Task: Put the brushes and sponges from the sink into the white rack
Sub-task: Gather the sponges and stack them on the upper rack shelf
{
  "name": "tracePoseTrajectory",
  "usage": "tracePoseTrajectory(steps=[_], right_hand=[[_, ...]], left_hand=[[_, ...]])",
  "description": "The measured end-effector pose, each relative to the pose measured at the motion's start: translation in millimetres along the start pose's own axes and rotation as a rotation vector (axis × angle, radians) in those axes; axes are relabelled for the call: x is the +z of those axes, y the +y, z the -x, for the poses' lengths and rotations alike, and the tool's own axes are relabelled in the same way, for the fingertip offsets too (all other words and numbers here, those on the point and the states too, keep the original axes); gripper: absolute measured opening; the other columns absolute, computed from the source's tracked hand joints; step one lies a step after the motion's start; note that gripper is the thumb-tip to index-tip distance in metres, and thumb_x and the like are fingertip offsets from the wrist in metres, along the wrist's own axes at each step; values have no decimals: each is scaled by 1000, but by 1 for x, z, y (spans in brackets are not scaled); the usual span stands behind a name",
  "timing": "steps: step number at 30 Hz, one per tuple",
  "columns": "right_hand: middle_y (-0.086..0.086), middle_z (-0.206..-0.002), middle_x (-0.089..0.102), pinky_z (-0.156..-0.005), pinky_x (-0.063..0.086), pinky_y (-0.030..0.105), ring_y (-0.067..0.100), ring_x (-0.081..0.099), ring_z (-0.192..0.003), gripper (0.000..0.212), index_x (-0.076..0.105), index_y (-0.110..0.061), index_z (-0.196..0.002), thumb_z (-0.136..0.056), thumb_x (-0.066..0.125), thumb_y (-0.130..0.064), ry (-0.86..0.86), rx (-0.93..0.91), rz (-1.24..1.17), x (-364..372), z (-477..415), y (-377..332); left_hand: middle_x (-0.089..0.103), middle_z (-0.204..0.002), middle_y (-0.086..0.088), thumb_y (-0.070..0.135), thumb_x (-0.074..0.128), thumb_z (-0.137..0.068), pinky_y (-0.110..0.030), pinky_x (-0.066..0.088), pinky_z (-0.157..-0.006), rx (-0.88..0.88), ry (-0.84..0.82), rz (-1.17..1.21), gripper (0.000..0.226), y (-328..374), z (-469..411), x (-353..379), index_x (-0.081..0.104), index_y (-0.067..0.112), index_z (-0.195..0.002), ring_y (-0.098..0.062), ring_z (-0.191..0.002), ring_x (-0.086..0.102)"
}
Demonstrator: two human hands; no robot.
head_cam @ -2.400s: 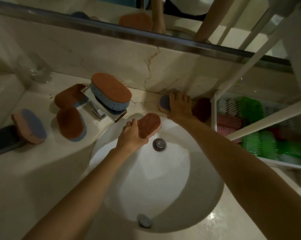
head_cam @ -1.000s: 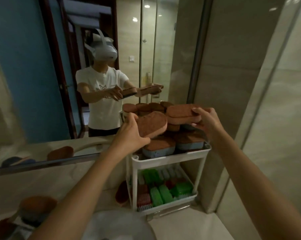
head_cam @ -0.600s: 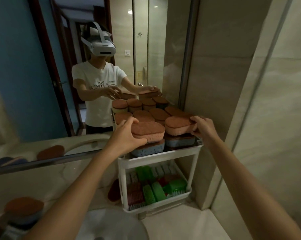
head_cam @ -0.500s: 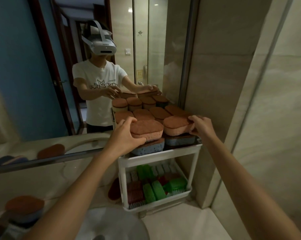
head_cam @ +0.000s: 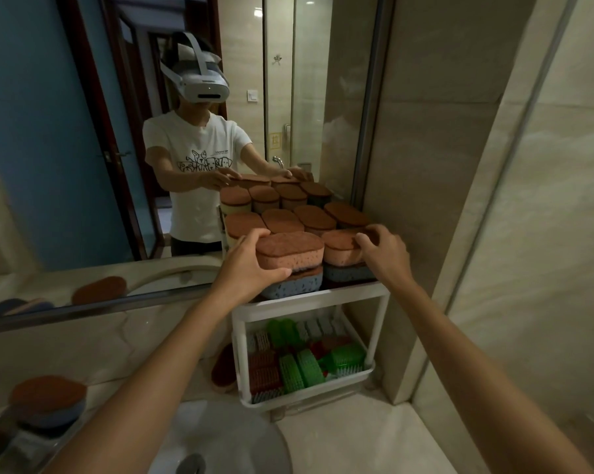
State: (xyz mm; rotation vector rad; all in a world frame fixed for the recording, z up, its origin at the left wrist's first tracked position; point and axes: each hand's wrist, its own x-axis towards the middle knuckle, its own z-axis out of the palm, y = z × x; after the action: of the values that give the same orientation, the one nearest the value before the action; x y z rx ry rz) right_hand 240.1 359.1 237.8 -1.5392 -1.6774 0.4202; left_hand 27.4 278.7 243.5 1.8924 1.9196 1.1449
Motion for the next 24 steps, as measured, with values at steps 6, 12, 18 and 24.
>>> tracePoseTrajectory(steps=[6,12,18,24], right_hand=[[18,-134,49,-103,36,40,31,43,-125,46,49,-12,-133,-94,43,-36,7,-5,44,1,0,2],[17,-140,43,-106,33,40,31,38,-131,53,45,-15,-137,-93,44,-45,-45,-31,57,-1,-2,5],[9,-143,37,-105,31,31,23,34,-133,58,41,-31,-138,-84,65,-31,-331,-280,106,-28,-9,9],[8,-146,33,-110,29,38,27,31,-133,78,34,-30,-142,-76,73,-14,-510,-348,343,-36,-25,-4]], left_hand=[[49,-134,-6,29,77,-73,-26,39,-84,-13,-31,50,71,-2,3,2,41,18,-134,-22,-120,48],[43,-140,-8,26,74,-77,-26,38,-89,-24,-109,52,73,-7,0,1,35,18,-139,-23,-125,45],[43,-140,-8,24,76,-75,-27,40,-90,-20,-124,107,77,-13,1,2,34,19,-140,-22,-124,46],[45,-139,-9,20,77,-74,-24,37,-86,-10,-114,108,78,-15,-3,1,35,17,-140,-23,-123,46]])
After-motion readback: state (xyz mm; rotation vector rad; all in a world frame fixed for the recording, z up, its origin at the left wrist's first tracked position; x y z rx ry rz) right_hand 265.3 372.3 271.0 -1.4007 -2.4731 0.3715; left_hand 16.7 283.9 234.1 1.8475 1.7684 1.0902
